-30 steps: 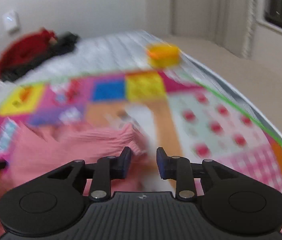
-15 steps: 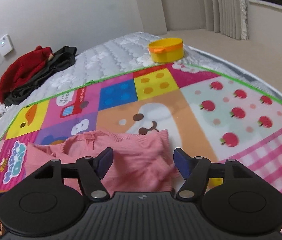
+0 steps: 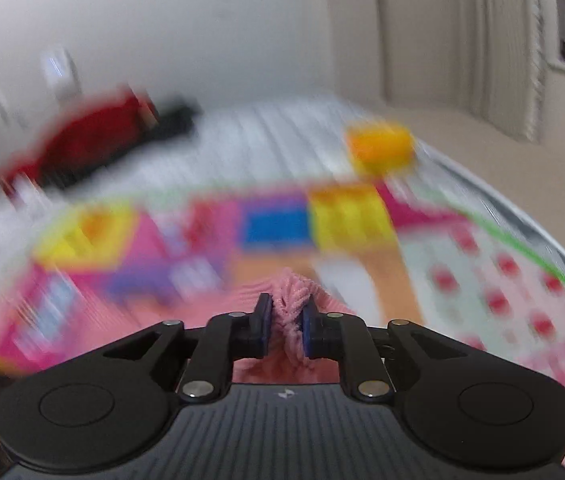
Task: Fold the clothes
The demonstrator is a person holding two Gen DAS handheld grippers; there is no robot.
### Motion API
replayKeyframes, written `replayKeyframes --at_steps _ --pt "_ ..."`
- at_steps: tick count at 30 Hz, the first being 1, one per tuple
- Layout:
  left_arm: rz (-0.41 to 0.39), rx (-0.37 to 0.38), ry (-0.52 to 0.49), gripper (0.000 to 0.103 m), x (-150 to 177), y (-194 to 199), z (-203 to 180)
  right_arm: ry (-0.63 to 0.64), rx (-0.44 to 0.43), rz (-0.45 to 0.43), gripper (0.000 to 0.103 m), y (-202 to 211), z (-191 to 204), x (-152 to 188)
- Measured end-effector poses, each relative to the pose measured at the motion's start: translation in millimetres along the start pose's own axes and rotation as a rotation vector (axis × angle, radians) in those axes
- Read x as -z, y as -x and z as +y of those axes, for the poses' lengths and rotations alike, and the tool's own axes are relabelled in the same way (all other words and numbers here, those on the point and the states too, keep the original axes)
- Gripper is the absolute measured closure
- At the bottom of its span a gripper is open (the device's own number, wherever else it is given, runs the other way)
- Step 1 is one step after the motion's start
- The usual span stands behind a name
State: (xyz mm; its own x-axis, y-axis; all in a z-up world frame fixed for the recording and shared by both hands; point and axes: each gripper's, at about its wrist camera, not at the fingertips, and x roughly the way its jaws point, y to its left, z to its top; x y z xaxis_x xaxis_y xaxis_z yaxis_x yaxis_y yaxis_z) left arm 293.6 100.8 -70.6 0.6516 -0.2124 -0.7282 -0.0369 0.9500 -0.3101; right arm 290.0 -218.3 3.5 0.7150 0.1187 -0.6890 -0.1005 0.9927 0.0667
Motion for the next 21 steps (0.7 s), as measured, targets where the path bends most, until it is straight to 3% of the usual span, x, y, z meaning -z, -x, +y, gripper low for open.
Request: replayKeyframes --at_steps 2,4,7,10,11,13,15,18,19,21 --pt "0.013 -0.031 -0.034 0.000 1.4 -1.0 -2.4 -0.015 0.056 0.076 0.072 -9.0 -13.5 22.1" --pt "0.015 -0.064 -0.066 0.000 2.9 -0.2 -4.9 -0.048 0.075 0.077 0.051 -4.5 -21.8 29.8" --pt "0.008 -0.111 -0.116 0.000 3.8 1.9 -8.5 -0.048 0.084 0.027 0.045 10.9 -20.5 19.7" --pt "-0.028 -0.017 -0.083 0.000 -0.4 12.2 -7.4 -0.042 0.019 -0.065 0.033 30.7 -12.1 5.5" --pt "-0.041 0.051 -0.065 0.000 -1.9 16.8 -7.4 -0.046 -0.015 -0.085 0.032 35.2 -9.7 3.2" --pt "-0.048 0.163 -0.051 0.000 -2.0 21.6 -10.4 -0.047 -0.079 -0.069 0.032 30.7 -2.5 -0.1" --pt "-0.039 0.244 -0.060 0.000 0.1 22.2 -15.8 -0.006 -0.037 0.003 0.032 11.9 6.7 8.5" --pt "0.017 0.124 -0.149 0.000 8.6 6.0 -26.0 0.044 0.059 0.143 0.031 -24.4 11.3 26.6" --pt "0.037 0.064 -0.177 0.000 12.0 -0.8 -27.3 0.013 0.053 0.166 0.032 -28.3 6.2 30.4" --pt "0.051 0.015 -0.212 0.000 17.0 -6.7 -28.4 -0.057 0.015 0.170 0.032 -15.5 -5.1 26.3"
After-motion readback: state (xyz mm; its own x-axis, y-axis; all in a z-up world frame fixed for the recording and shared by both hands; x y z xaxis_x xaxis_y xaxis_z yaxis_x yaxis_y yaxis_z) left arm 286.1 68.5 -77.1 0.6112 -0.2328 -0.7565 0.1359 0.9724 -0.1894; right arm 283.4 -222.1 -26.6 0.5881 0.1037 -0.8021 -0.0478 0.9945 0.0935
